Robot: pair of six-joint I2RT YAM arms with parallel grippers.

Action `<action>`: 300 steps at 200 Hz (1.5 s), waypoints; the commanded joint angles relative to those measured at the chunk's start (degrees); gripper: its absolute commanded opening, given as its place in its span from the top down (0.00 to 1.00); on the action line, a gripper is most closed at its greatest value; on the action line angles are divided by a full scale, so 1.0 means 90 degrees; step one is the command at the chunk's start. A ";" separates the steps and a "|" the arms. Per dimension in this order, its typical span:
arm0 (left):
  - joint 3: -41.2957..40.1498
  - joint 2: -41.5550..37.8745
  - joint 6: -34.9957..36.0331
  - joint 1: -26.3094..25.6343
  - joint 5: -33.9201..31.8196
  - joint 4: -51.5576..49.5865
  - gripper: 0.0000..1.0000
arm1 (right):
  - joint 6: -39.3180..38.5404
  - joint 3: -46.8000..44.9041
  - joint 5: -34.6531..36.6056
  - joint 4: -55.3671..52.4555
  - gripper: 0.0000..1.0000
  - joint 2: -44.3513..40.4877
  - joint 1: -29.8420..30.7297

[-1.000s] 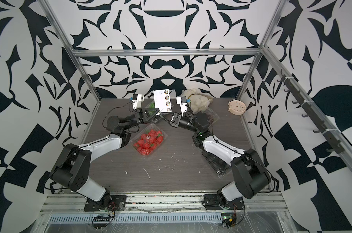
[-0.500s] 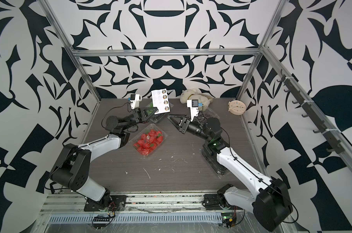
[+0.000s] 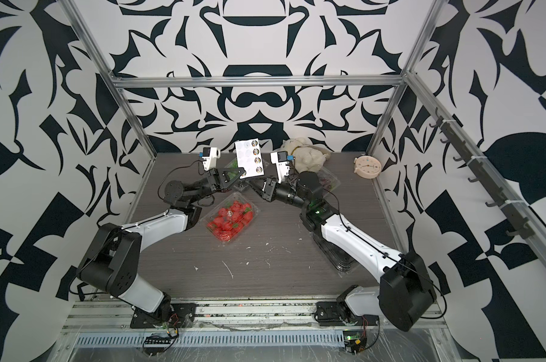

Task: Label fruit boxes
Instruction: Adjust the label sticker, then tear off the label from the label sticker.

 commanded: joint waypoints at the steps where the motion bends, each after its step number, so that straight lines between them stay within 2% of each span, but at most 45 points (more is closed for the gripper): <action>1: -0.0041 -0.0072 0.0120 -0.0032 0.0103 0.0160 1.00 | 0.0029 0.0360 0.0091 0.0288 0.73 -0.0132 -0.0008; 113: -0.0066 0.0052 0.0128 -0.0017 -0.0080 0.0156 1.00 | 0.0117 0.0316 -0.0400 0.0601 0.76 -0.0416 -0.0006; 159: -0.0094 0.0030 0.0133 0.0014 -0.0091 0.0156 1.00 | 0.0229 0.0315 -0.0258 0.0745 0.76 -0.0351 0.0001; 198: -0.0061 -0.0021 0.0133 0.0007 0.0029 0.0166 1.00 | 0.0046 0.0385 0.0059 0.0343 0.74 -0.0286 -0.0006; 300: -0.0101 -0.0113 0.0164 -0.0090 0.0107 0.0164 1.00 | 0.0200 0.0532 0.0052 0.0561 0.75 0.0046 -0.0006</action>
